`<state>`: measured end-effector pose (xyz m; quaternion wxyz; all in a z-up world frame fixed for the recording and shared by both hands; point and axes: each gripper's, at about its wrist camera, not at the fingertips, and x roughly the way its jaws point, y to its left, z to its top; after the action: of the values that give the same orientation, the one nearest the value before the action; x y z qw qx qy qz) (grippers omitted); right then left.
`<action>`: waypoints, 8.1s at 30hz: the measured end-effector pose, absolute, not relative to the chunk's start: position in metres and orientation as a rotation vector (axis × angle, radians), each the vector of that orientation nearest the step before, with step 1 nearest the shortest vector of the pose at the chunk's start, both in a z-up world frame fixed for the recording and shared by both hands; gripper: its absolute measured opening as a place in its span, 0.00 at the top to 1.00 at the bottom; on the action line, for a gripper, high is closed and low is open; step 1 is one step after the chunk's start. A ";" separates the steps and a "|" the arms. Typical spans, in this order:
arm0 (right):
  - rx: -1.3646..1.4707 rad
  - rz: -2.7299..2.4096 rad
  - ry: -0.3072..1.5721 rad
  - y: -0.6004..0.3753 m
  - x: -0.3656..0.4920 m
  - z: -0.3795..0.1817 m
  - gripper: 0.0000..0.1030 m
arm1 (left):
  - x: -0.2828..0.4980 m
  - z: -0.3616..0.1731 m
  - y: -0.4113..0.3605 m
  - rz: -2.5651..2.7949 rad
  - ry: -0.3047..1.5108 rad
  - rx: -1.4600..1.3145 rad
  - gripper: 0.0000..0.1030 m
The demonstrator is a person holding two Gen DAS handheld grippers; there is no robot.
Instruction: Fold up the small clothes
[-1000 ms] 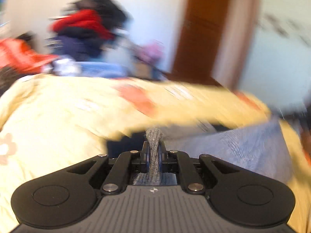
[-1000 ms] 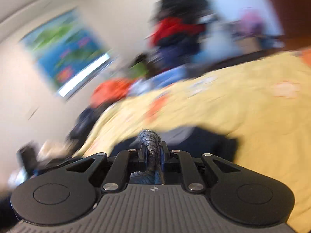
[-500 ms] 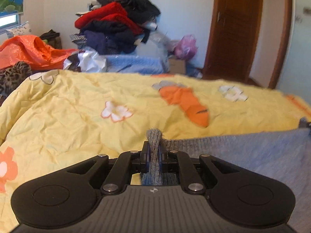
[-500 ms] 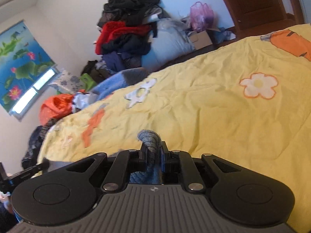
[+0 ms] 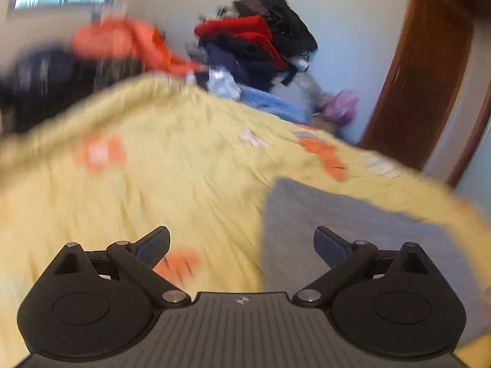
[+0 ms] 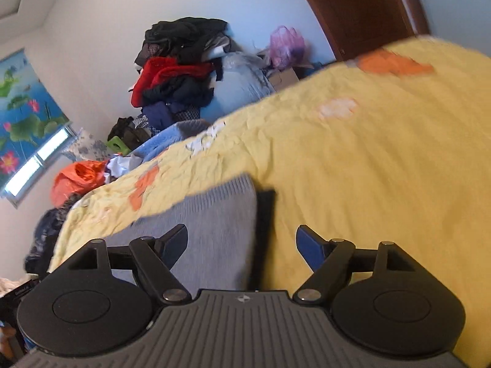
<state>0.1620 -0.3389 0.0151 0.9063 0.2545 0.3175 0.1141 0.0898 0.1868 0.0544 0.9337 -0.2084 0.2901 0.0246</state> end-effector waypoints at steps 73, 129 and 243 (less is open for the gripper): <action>0.280 0.290 0.861 -0.274 0.242 -0.010 0.25 | 0.172 0.018 0.093 0.088 0.726 -0.065 0.00; -0.022 0.292 0.647 -0.195 0.173 -0.019 0.08 | -0.046 0.013 0.165 0.131 0.592 -0.868 0.26; -0.001 0.442 0.793 -0.272 0.135 -0.003 0.26 | -0.045 0.016 -0.065 -0.425 0.622 0.219 0.41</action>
<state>0.1352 -0.2717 -0.0035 0.8987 -0.0004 0.3832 0.2133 -0.0447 -0.0647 0.0159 0.9240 0.1068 0.3032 -0.2072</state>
